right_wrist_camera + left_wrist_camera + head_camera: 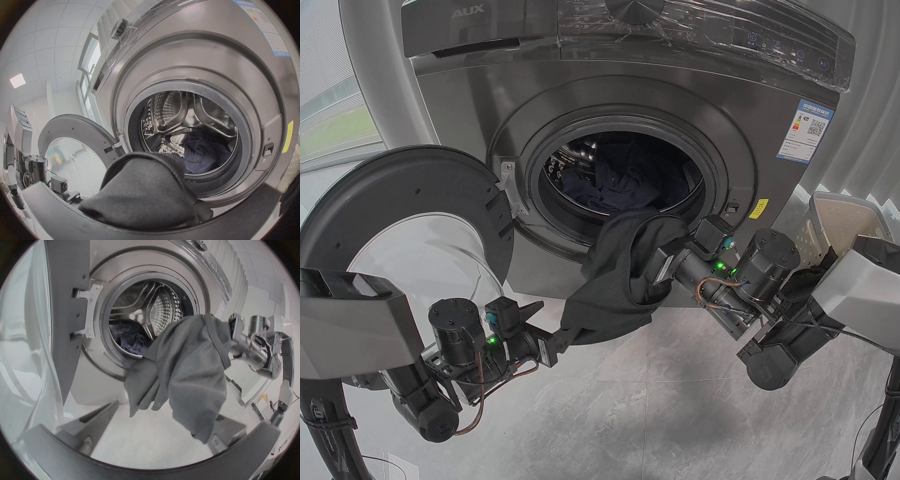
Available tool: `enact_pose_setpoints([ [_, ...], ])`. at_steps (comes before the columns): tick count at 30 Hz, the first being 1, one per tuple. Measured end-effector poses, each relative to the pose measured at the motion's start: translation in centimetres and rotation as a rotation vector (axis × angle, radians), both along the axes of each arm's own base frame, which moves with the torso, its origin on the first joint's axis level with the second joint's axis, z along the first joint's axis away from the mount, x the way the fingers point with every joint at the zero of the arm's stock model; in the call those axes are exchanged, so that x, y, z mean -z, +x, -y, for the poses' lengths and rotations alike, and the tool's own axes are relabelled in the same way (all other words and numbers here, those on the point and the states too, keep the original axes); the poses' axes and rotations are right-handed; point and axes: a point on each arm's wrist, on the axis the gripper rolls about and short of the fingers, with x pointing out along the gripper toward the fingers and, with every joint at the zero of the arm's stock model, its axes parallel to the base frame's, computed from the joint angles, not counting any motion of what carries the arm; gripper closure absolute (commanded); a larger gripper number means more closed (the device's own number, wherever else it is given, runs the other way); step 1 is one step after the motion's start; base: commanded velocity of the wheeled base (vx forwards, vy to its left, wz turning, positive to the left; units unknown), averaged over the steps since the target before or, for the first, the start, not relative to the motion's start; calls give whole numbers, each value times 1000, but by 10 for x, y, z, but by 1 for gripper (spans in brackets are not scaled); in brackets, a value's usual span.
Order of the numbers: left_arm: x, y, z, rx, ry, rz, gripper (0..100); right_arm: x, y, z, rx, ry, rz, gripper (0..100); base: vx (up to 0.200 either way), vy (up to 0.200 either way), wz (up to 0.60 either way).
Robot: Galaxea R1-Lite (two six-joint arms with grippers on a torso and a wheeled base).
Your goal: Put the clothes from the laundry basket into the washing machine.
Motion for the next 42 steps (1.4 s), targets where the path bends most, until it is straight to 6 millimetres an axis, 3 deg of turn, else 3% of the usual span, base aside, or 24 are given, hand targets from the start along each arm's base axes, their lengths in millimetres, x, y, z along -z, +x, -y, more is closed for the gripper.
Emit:
enact_pose_setpoints([
  [12, 32, -49, -7, 184, 168, -149, 0, -1, 0, -1, -4, 9, 4, 100, 0, 0, 0],
  [20, 28, -55, -4, 255, 167, -130, 0, 3, -2, -5, -16, 5, -7, 100, 0, 0, 0],
  [32, -6, -20, 24, 274, 48, 67, 0, 5, -6, -12, -26, 6, -12, 100, 0, 0, 0],
  [42, -14, 15, 48, 268, -31, 151, 0, 5, -11, -20, -46, 7, -16, 100, 0, 0, 0],
])
